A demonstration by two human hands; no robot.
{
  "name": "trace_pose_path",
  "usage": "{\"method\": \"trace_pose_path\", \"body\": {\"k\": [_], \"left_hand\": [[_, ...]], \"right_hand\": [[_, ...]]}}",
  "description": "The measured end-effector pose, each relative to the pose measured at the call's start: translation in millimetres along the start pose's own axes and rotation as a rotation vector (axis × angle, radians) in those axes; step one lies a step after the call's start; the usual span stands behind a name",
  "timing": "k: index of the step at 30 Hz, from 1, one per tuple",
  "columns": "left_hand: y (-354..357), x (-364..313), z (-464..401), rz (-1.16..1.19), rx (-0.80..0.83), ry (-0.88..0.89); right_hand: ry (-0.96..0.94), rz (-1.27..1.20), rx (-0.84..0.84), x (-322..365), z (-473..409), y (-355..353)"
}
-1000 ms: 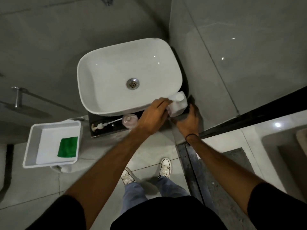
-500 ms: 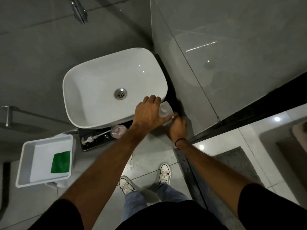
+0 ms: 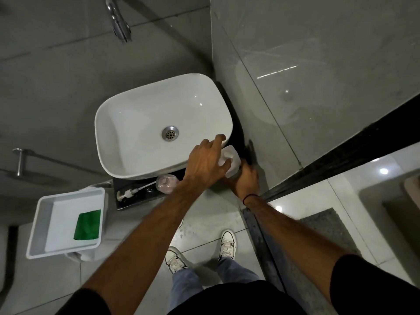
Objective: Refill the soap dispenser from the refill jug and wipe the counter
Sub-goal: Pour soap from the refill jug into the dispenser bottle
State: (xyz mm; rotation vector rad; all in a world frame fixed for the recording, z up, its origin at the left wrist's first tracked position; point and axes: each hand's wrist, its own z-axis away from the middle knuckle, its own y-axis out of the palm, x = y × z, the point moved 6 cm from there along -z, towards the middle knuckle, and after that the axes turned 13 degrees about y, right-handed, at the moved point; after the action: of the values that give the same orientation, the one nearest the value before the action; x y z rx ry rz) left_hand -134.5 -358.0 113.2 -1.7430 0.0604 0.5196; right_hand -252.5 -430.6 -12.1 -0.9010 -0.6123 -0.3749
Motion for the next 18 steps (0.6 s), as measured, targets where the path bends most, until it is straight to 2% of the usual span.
{"method": "trace_pose_path", "body": {"k": [6,12,15,18], "left_hand": [[13.2,-9.8,-5.4,0.051,0.122,0.124],[18.8,-10.6,16.2,0.057,-0.081,-0.036],[15.9,-8.1,27.3,0.029,-0.215,-0.164],[14.3,-1.6,34.9,0.048,-0.282,-0.252]], "right_hand": [[0.036,-0.006,0.008,-4.7,-0.6,-3.3],[-0.088,0.093,0.053,-2.1,11.6,-3.2],[-0.082,0.062,0.068,-9.0,16.9,-4.6],[-0.04,0.127,0.047,-23.8,21.2,-4.1]]}}
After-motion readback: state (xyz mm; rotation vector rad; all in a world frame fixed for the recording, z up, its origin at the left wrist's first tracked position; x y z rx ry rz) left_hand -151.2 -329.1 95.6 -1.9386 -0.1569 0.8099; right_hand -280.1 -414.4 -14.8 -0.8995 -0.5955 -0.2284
